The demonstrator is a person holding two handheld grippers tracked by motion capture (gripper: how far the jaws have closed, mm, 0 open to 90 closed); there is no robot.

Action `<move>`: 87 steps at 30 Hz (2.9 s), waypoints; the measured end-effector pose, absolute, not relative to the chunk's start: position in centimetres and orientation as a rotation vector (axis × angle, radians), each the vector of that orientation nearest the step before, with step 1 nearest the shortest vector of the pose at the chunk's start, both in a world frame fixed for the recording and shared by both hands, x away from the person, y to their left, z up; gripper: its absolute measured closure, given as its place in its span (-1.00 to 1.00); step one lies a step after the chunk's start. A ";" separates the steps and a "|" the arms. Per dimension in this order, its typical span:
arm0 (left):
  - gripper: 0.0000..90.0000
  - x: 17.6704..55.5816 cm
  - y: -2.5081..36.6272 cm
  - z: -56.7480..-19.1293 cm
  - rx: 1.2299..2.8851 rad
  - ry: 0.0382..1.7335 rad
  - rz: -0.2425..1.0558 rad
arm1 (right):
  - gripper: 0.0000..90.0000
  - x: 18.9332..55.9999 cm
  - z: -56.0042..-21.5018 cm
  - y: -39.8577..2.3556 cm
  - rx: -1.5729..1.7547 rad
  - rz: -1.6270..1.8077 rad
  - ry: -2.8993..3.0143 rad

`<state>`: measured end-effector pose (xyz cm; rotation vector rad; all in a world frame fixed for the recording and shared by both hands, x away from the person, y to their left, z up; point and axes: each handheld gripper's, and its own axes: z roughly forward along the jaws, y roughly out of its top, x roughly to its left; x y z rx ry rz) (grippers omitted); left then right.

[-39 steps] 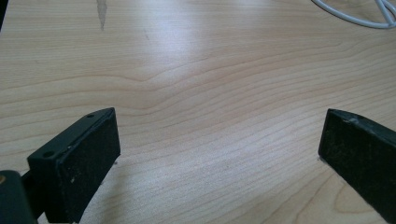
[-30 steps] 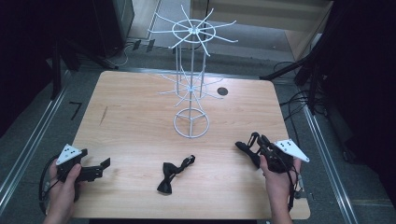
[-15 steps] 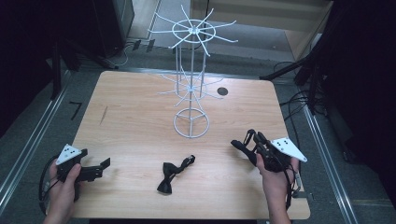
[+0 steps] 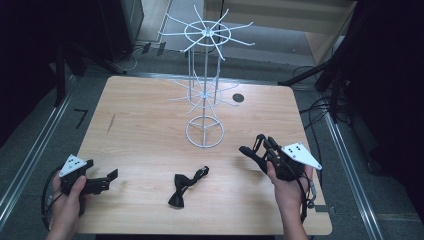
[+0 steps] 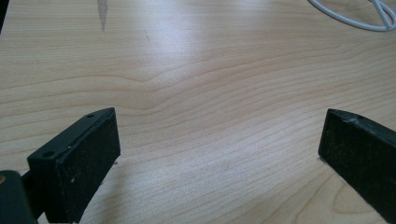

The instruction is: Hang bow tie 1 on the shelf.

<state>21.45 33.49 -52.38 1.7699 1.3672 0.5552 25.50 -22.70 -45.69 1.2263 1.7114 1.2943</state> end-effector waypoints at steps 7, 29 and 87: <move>-1.00 21.4 33.5 -52.4 1.770 1.367 0.554 | 0.83 26.0 -45.1 -21.9 1.209 1.317 1.712; -1.00 21.4 33.5 -52.4 1.768 1.369 0.553 | 0.83 27.4 -43.3 -20.4 1.183 1.372 1.708; -1.00 21.5 33.5 -52.4 1.768 1.364 0.550 | 0.83 29.9 -39.0 -17.4 1.105 1.424 1.708</move>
